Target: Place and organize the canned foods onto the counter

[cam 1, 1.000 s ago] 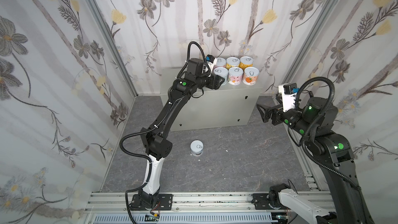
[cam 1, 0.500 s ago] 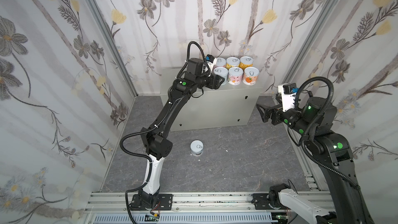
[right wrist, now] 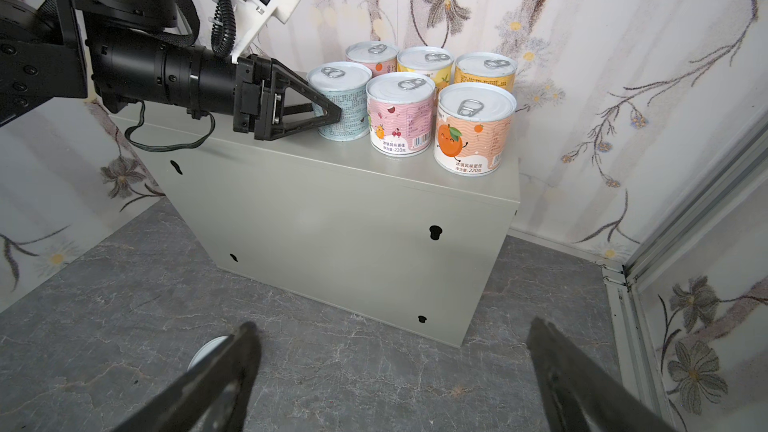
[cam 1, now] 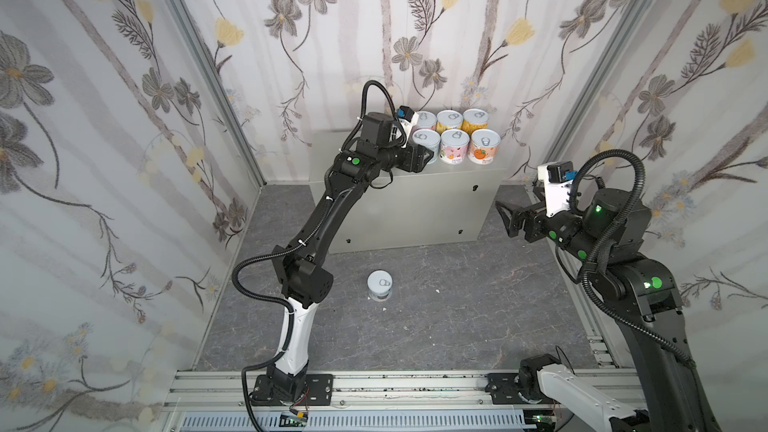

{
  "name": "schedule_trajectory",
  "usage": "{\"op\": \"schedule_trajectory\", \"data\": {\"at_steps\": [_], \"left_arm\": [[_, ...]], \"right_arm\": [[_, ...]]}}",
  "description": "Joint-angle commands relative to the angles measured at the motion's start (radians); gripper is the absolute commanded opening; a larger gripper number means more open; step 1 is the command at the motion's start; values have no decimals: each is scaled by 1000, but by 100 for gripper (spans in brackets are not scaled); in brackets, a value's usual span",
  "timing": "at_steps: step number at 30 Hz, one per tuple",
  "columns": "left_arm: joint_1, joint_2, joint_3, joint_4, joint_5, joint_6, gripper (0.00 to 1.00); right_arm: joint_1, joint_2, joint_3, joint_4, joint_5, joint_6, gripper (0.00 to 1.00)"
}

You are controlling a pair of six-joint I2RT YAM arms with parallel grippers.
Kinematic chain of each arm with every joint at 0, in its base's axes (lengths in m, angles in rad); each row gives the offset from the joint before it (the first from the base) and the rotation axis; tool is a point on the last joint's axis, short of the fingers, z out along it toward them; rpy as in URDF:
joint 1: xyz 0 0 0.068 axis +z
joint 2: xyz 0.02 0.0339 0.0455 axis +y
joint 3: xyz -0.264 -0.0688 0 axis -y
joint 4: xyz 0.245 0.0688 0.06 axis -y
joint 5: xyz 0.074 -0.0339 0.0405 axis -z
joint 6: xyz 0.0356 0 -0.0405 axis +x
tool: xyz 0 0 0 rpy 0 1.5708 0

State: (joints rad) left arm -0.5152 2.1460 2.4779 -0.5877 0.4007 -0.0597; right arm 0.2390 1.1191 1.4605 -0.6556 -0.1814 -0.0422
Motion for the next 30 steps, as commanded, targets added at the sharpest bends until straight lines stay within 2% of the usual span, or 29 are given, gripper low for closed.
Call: {"op": "schedule_trajectory", "data": {"at_steps": [1, 30], "left_arm": [[3, 6, 12, 34, 11, 0, 77], [3, 11, 33, 19, 29, 1, 77]], "right_arm": [[-1, 0, -6, 53, -12, -4, 100], [-10, -2, -11, 57, -20, -1, 100]]}}
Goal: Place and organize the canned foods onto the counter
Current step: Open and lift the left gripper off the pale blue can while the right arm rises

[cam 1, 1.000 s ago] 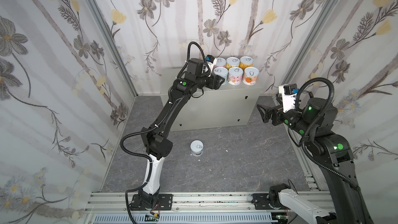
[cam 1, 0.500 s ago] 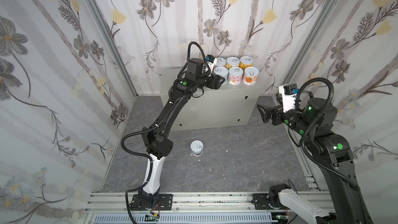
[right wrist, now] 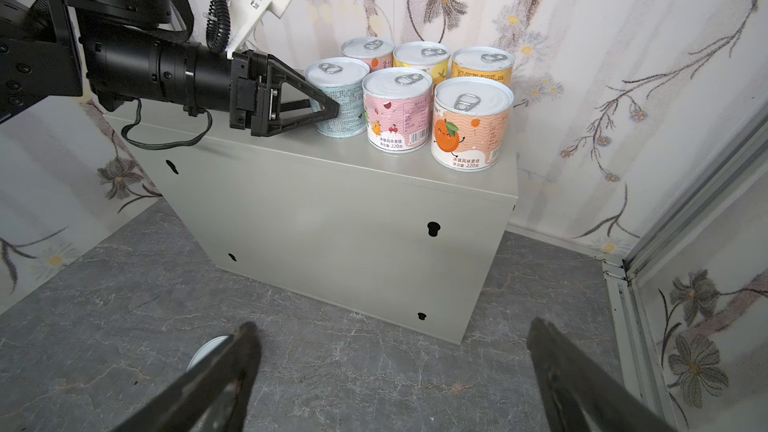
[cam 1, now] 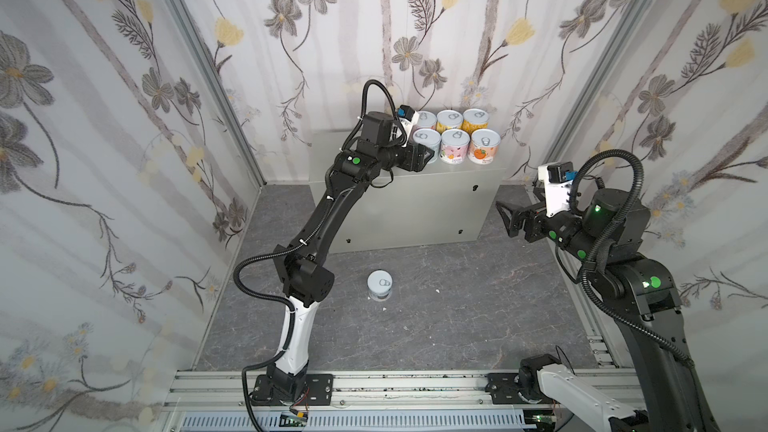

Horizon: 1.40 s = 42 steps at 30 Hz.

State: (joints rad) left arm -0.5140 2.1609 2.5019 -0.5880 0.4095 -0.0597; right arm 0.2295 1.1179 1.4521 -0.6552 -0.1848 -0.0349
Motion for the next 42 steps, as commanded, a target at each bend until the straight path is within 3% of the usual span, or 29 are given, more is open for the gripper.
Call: {"op": "schedule_trajectory", "data": {"at_steps": [1, 11, 23, 30, 34, 42], "left_arm": [[2, -4, 7, 19, 25, 1, 77], [1, -8, 7, 14, 22, 3, 77], [3, -44, 3, -9, 10, 6, 97], [15, -232, -203, 9, -29, 21, 100], [41, -332, -295, 12, -28, -20, 100], [66, -486, -478, 44, 13, -70, 100]], "right_arm": [[-1, -2, -4, 57, -16, -8, 100], [-2, -7, -9, 61, -18, -6, 100], [-24, 30, 6, 49, 10, 39, 100], [-65, 143, 47, 98, -41, 111, 99], [-76, 155, 18, 214, -95, 134, 94], [-78, 248, -17, 385, -113, 118, 72]]}}
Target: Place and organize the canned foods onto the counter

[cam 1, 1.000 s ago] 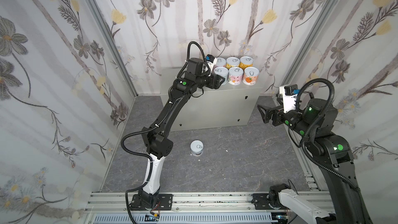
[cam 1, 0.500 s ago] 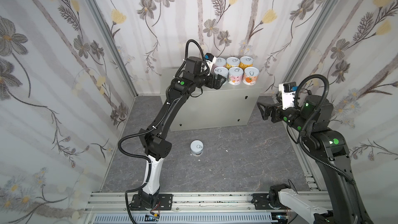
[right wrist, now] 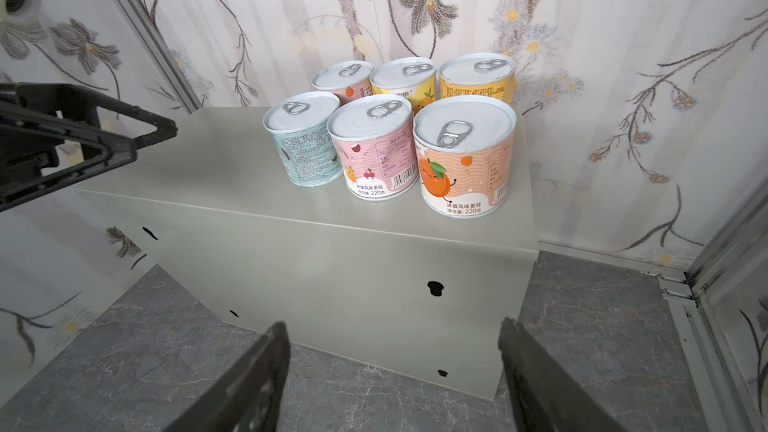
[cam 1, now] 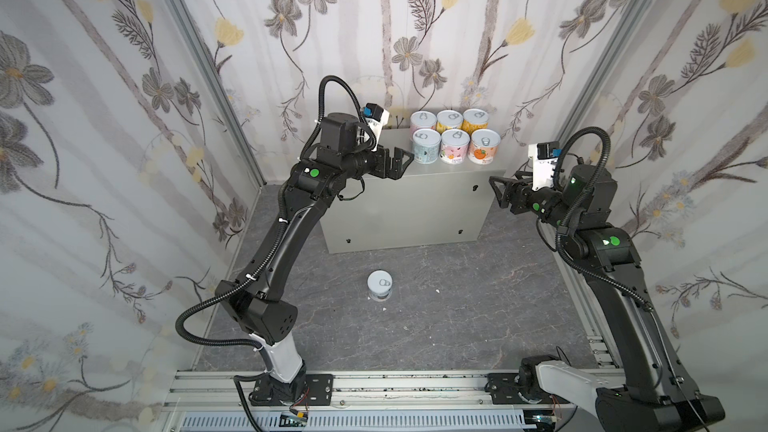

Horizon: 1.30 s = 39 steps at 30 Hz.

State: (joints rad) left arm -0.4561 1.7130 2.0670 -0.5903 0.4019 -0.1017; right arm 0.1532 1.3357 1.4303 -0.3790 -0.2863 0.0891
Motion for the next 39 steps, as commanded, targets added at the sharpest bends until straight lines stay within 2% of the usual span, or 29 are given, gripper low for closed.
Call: {"op": "schedule_trajectory", "data": {"at_steps": [1, 5, 9, 21, 39], "left_arm": [[11, -64, -88, 72, 21, -31, 100], [42, -155, -244, 182, 19, -72, 100], [70, -188, -295, 210, 36, -82, 100], [95, -154, -291, 254, 75, -99, 100], [119, -122, -271, 268, 101, -104, 100]], "right_arm": [[-2, 40, 4, 124, -6, -16, 72], [-13, 81, 13, 164, 8, -41, 71], [-23, 124, 44, 162, 44, -52, 71], [-36, 226, 108, 161, 69, -48, 62], [-35, 303, 141, 174, 47, -17, 62]]}}
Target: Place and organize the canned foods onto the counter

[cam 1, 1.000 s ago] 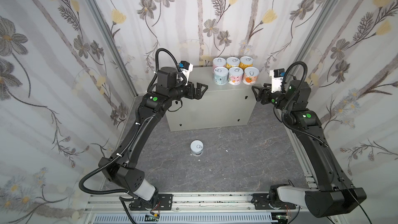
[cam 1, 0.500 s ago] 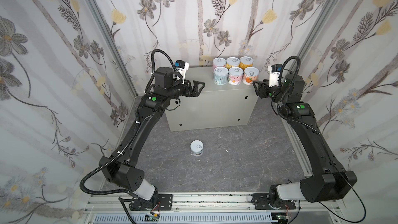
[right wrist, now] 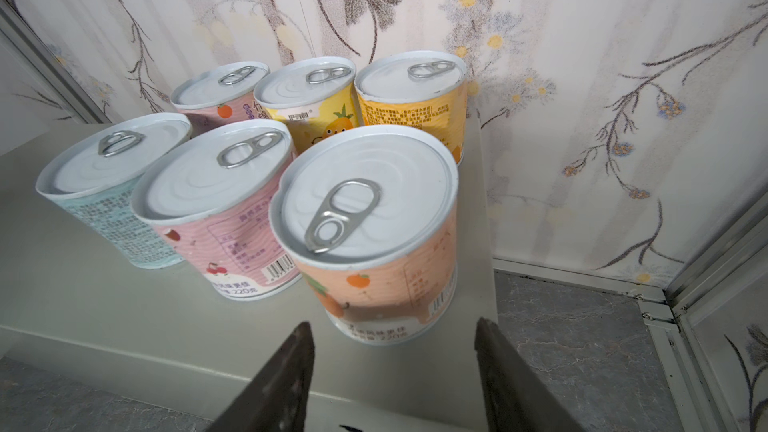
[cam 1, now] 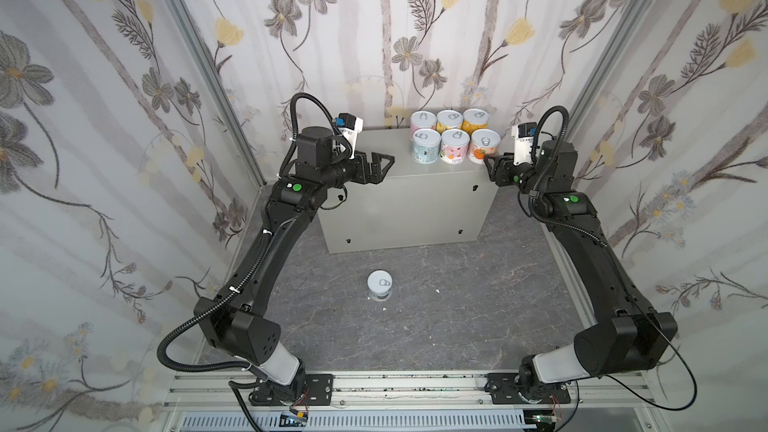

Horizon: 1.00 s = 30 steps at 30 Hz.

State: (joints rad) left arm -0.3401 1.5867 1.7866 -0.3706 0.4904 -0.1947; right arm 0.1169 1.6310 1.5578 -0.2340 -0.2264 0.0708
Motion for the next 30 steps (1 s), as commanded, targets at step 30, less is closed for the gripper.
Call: {"op": "schedule_trajectory", "data": {"at_steps": [30], "left_arm": [[16, 28, 14, 69, 24, -20, 100]], "right_arm": [[15, 73, 86, 21, -45, 2, 59]]}}
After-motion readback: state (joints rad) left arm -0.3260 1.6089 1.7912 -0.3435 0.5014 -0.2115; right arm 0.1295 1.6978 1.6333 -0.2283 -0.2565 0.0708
